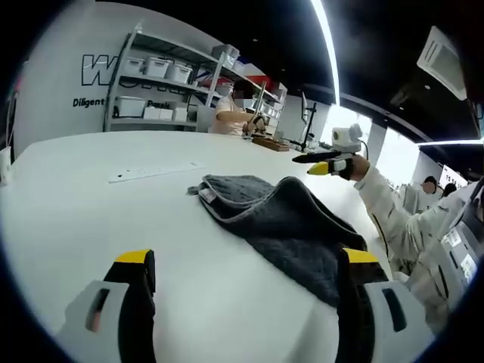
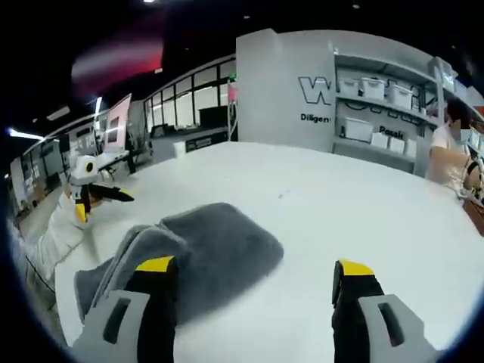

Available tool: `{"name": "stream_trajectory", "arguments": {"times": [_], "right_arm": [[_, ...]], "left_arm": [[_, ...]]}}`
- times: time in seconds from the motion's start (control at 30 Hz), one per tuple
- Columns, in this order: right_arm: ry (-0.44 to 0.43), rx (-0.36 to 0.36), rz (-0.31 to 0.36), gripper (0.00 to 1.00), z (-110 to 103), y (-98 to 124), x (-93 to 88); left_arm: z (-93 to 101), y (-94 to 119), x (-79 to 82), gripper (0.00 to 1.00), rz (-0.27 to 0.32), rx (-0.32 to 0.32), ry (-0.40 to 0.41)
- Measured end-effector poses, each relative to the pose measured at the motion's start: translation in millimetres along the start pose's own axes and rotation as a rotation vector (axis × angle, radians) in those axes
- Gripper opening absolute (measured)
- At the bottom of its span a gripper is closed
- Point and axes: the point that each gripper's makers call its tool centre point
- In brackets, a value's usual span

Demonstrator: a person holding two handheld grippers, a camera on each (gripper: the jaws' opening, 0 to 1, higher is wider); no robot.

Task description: Open the folded towel by lifting each exposed corner and separating the folded layers until the towel lies flat within the target outline without major curled edges

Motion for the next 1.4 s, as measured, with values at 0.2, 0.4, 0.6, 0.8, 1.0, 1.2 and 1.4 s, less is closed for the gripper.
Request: {"name": "stream_trajectory", "arguments": {"times": [0.2, 0.4, 0.6, 0.8, 1.0, 1.2, 1.4], "right_arm": [[-0.036, -0.004, -0.011, 0.63, 15, -23, 3.3], [-0.048, -0.017, -0.048, 0.52, 26, -42, -2.1], [-0.069, -0.017, -0.09, 0.42, 33, -61, -13.7], [-0.123, 0.002, -0.123, 0.31, 38, -78, -28.9], [-0.158, 0.044, -0.113, 0.2, 31, -86, -38.4], [-0.144, 0.057, -0.104, 0.09, 27, -88, -38.1], [-0.105, 0.058, -0.09, 0.0, 26, -87, -34.5]], "left_arm": [[0.7, 0, 0.2, 0.99, 0.0, -0.001, -0.003], [1.5, 1, -0.5, 0.99, 0.0, 0.0, -0.003], [1.9, 1, -0.7, 0.99, 0.0, 0.0, -0.002], [1.0, 1, -1.4, 0.99, -0.006, 0.003, -0.004], [1.1, 2, -1.2, 0.99, -0.007, 0.005, -0.002], [0.1, 2, -0.9, 0.99, -0.011, 0.007, -0.002], [-0.6, 2, -0.8, 0.99, -0.012, 0.011, -0.001]]}}
Point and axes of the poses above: the point that each gripper's makers call its tool centre point, and the gripper's own axes: y roughly backward along the fingers, z roughly to its right, x roughly out of its top, and after that the axes turned 10 degrees about x, right-handed
